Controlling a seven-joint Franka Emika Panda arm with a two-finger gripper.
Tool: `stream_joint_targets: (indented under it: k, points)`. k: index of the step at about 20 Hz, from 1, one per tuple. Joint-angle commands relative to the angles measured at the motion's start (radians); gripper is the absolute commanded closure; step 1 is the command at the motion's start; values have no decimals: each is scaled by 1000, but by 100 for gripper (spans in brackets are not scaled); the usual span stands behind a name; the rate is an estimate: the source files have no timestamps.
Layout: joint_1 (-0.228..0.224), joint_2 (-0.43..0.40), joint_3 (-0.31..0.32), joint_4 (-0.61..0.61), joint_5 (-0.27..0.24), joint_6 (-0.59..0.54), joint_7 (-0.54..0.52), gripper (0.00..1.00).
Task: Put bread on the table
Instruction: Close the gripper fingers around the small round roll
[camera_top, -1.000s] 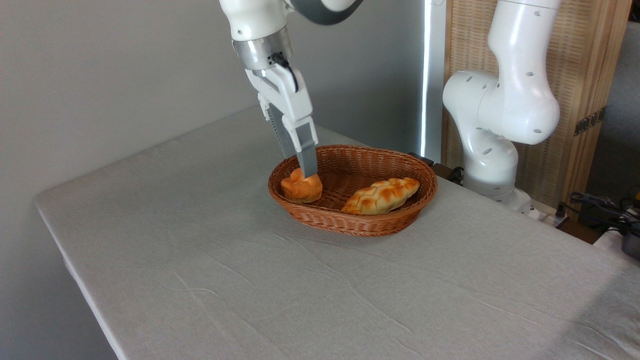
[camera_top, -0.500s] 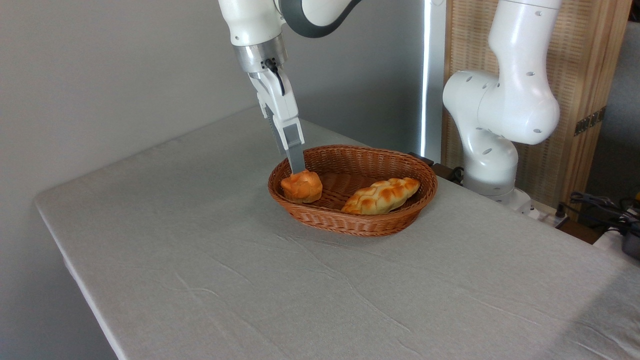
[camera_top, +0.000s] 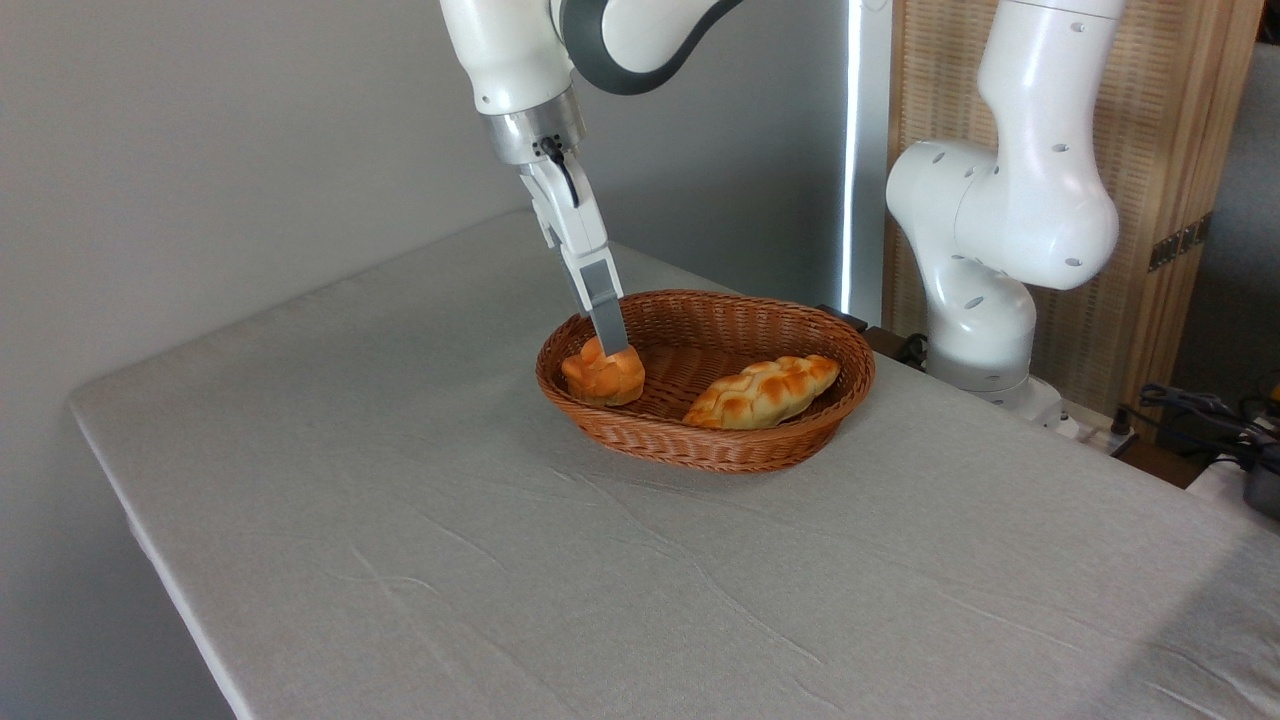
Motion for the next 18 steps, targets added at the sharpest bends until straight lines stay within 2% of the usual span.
stream_joint_targets:
  k: [1, 5, 18]
  points:
    - [-5, -13, 6, -32, -12, 25, 14, 0]
    - [-5, -11, 6, -63, -12, 85, 12, 0]
    - [-5, 4, 4, -104, -10, 169, 14, 0]
